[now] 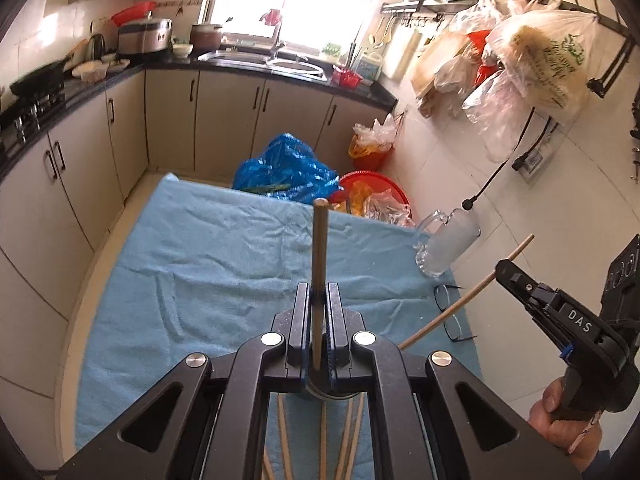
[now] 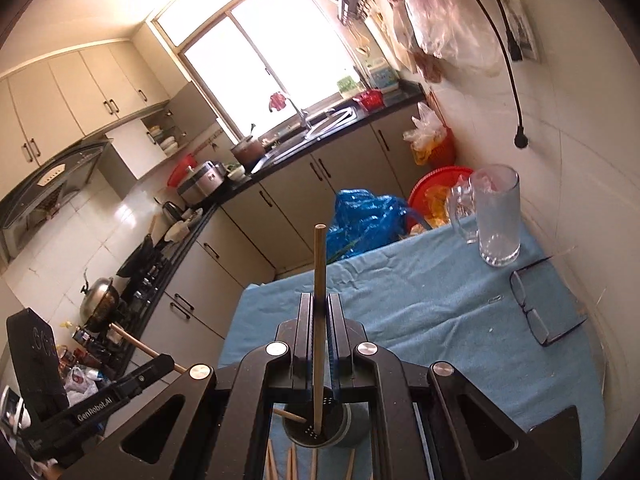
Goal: Organize utensils
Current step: 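Lift the left gripper's chopstick over the black cup while the right gripper carries its chopstick there, then open the left gripper over the black cup while the right gripper releases its chopstick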
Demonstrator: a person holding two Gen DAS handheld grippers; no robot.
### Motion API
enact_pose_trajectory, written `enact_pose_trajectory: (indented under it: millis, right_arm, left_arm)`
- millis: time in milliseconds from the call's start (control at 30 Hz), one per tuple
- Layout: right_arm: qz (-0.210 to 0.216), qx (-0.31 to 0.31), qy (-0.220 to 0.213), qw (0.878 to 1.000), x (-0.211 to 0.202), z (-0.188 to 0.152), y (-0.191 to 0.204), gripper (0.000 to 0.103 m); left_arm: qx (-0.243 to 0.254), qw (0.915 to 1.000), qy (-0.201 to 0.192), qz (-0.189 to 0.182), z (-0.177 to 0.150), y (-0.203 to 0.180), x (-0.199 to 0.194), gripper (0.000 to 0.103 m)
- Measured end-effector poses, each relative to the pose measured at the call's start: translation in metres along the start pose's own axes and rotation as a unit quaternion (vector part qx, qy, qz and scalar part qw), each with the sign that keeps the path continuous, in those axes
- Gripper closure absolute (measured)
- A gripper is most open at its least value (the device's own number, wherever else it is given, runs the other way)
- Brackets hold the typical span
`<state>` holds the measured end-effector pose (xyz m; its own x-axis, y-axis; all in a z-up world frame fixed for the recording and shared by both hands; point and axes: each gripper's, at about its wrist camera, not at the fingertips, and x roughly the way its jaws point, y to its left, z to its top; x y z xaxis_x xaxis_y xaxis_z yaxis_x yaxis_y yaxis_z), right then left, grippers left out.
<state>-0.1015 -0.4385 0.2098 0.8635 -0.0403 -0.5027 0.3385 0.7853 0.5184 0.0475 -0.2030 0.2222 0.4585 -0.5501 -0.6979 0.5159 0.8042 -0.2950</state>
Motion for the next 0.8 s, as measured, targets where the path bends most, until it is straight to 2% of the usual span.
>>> enact_pose_trajectory:
  millis: [400, 800]
  right_arm:
    - [-0.013, 0.002, 0.056, 0.998, 0.049, -0.022, -0.019, 0.097]
    - [-0.008, -0.002, 0.078, 0.997, 0.062, -0.031, -0.019, 0.095]
  left_arm:
    - [0.011, 0.9992, 0.036, 0.013, -0.020, -0.002, 0.036, 0.097]
    - [0.008, 0.9989, 0.043, 0.017, -0.022, 0.003, 0.043, 0.096]
